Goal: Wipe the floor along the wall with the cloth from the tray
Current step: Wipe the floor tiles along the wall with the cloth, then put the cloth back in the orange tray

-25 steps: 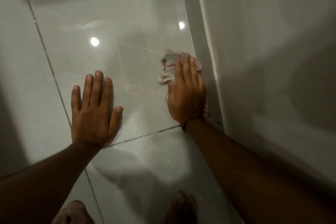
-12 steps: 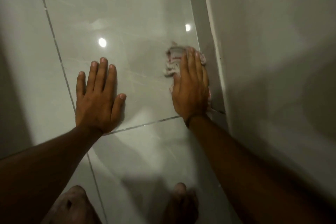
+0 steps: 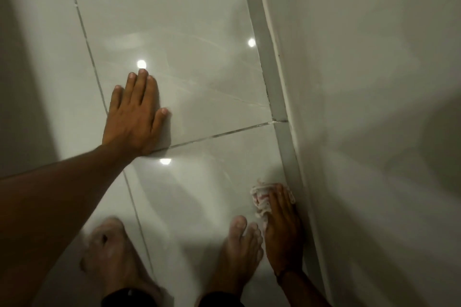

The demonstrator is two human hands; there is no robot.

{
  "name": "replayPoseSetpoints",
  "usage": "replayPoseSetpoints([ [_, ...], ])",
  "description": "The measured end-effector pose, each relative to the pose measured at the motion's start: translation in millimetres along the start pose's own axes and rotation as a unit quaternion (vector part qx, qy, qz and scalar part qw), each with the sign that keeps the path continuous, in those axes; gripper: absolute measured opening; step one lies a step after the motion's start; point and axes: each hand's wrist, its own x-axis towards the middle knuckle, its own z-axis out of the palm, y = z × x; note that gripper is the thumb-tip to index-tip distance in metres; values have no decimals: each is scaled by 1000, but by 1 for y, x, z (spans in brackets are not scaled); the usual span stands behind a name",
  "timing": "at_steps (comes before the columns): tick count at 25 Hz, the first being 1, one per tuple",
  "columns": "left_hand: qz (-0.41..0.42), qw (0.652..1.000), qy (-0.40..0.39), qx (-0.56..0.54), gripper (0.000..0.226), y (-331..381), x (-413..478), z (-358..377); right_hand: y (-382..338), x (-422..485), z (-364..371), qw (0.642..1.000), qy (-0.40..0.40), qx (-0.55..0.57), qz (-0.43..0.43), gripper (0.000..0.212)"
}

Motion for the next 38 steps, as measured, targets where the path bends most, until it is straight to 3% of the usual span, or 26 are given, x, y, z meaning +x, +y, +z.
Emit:
replayPoseSetpoints([
  [6, -30, 998, -48, -7, 82, 36, -104, -63, -22, -13, -83, 997, -38, 61, -5, 40],
  [11, -48, 998, -34, 1, 78, 78, -150, -170, -104, 23, -197, 997, -47, 65, 2, 64],
  [13, -60, 998, -22, 7, 77, 89, -144, -226, -145, 59, -251, 994, -48, 102, 5, 65],
  [17, -86, 995, 47, -5, 77, 80, -65, -369, -268, 175, -368, 986, 20, 141, -85, 58],
  [19, -99, 994, 51, -1, 77, 69, -29, -397, -313, 221, -391, 981, 46, 154, -105, 58],
  [25, -93, 988, 123, -15, 78, 35, 67, -437, -426, 347, -424, 961, 77, 178, -196, 40],
  [33, -89, 990, 107, -28, 79, -49, 183, -411, -576, 543, -369, 975, 98, 99, -173, 40],
  [38, -67, 988, 139, -21, 79, -57, 190, -398, -594, 568, -306, 982, -64, -76, -160, 64],
])
